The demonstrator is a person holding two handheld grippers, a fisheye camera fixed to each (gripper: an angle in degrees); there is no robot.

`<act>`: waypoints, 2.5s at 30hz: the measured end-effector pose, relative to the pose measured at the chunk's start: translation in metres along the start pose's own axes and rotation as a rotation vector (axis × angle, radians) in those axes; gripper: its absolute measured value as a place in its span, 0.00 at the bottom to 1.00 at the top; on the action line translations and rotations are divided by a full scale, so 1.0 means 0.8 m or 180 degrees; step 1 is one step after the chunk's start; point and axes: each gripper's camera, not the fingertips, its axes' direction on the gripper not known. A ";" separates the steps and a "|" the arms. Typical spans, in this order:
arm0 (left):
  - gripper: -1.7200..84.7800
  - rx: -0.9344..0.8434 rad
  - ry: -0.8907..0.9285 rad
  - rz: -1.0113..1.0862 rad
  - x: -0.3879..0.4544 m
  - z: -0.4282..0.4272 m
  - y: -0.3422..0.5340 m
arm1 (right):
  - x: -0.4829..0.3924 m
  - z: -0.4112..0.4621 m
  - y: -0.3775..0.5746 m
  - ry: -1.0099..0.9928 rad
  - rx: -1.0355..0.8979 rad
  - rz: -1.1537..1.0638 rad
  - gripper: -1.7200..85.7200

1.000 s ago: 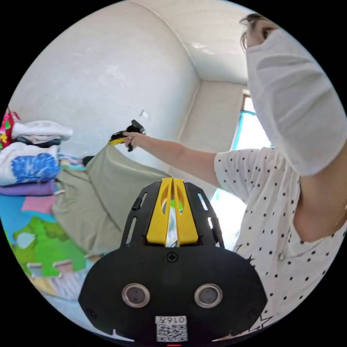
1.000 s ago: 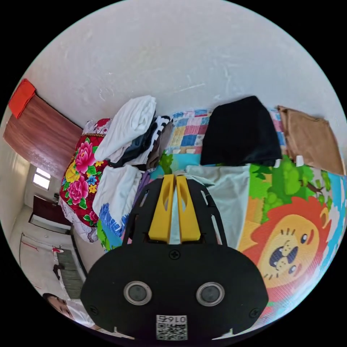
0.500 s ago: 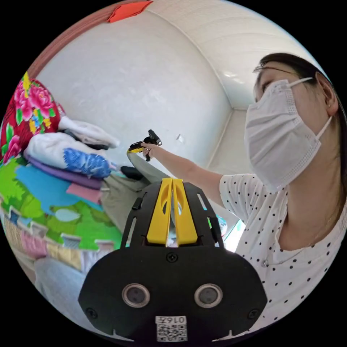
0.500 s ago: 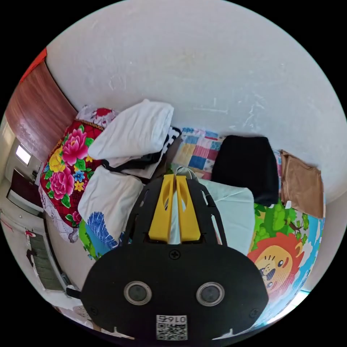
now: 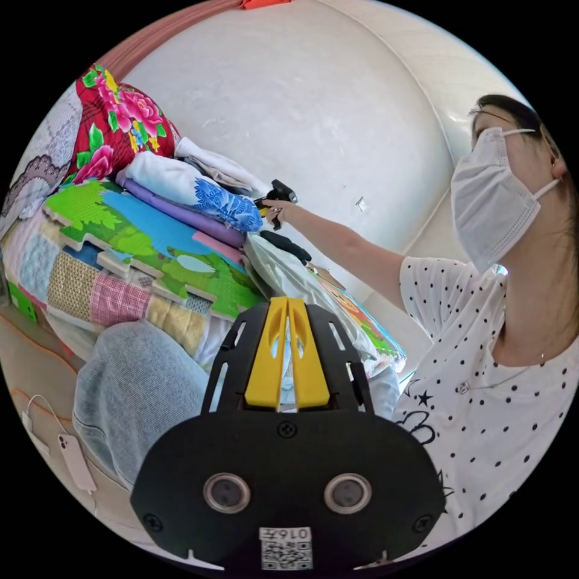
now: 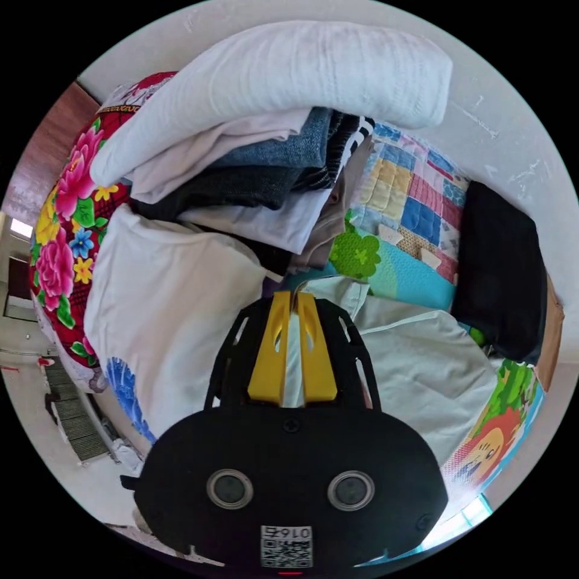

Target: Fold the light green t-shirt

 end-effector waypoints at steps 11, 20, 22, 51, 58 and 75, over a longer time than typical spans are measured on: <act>0.05 0.0010 -0.0977 0.0049 0.020 -0.025 -0.009 | 0.053 -0.202 0.125 -0.0086 -0.0027 -0.0199 0.09; 0.11 -0.0736 -0.0645 0.0881 0.077 0.080 -0.075 | 0.137 -0.424 0.609 -0.0459 0.1326 -0.1335 0.11; 0.11 -0.0854 -0.0742 0.0937 0.083 0.101 -0.093 | 0.146 -0.453 0.729 -0.0430 0.1689 -0.1519 0.10; 0.10 -0.1184 -0.1250 0.0911 0.136 0.166 -0.164 | 0.115 -0.644 1.403 0.0526 0.3431 -0.0551 0.11; 0.07 -0.1406 -0.1346 0.0866 0.136 0.175 -0.168 | 0.129 -0.676 1.433 0.0524 0.3357 -0.0519 0.11; 0.01 -0.1032 -0.1389 0.0746 0.144 0.104 -0.165 | 0.149 -0.717 1.434 0.0513 0.3170 -0.0489 0.10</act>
